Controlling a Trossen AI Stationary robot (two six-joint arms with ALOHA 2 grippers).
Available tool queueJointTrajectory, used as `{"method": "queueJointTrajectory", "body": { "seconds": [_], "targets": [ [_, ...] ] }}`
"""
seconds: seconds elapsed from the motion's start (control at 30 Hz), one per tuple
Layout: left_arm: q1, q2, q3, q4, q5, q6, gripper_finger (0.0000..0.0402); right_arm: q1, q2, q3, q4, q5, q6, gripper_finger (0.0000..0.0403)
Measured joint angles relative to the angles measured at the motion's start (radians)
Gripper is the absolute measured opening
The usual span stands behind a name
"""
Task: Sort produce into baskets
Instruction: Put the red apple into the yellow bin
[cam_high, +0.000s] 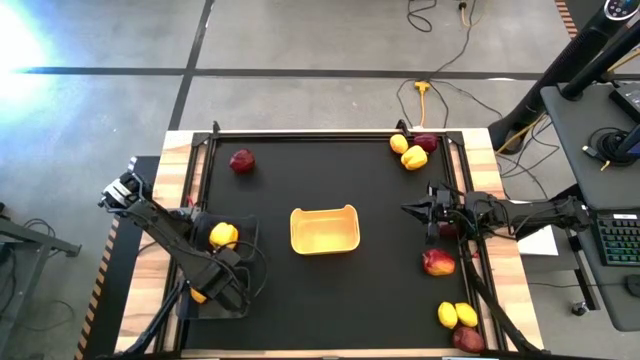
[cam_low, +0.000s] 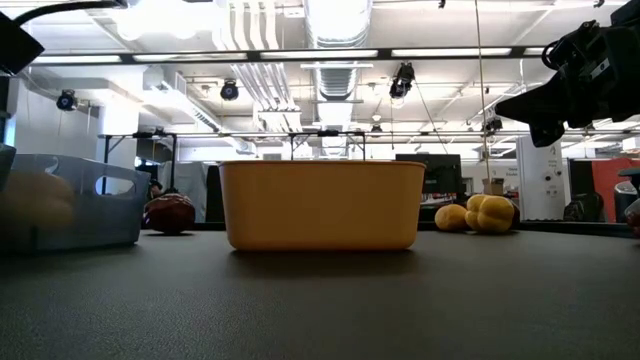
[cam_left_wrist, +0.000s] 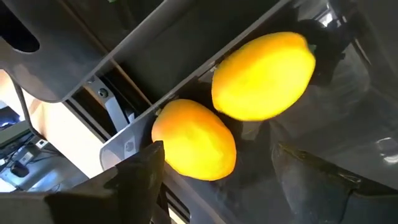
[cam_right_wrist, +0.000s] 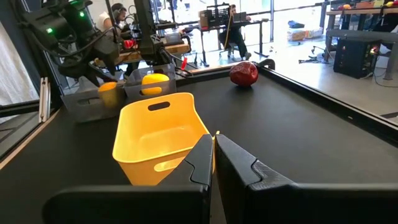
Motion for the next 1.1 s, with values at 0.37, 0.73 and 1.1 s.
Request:
{"method": "queueJointTrajectory", "body": {
  "seconds": [0.37, 0.73, 1.1],
  "targets": [
    [0.014, 0.000, 0.244, -0.138, -0.323, -0.018, 0.0278, 0.000, 0.000, 0.000, 0.000, 0.000, 0.000, 0.0009],
    [0.109, -0.002, 0.317, -0.211, -0.701, -0.121, 0.0251, 0.000, 0.000, 0.000, 0.000, 0.000, 0.000, 0.0009],
    [0.366, -0.016, 0.248, -0.216, -1.018, 0.172, 0.0249, 0.000, 0.000, 0.000, 0.000, 0.000, 0.000, 0.0009]
  ]
}}
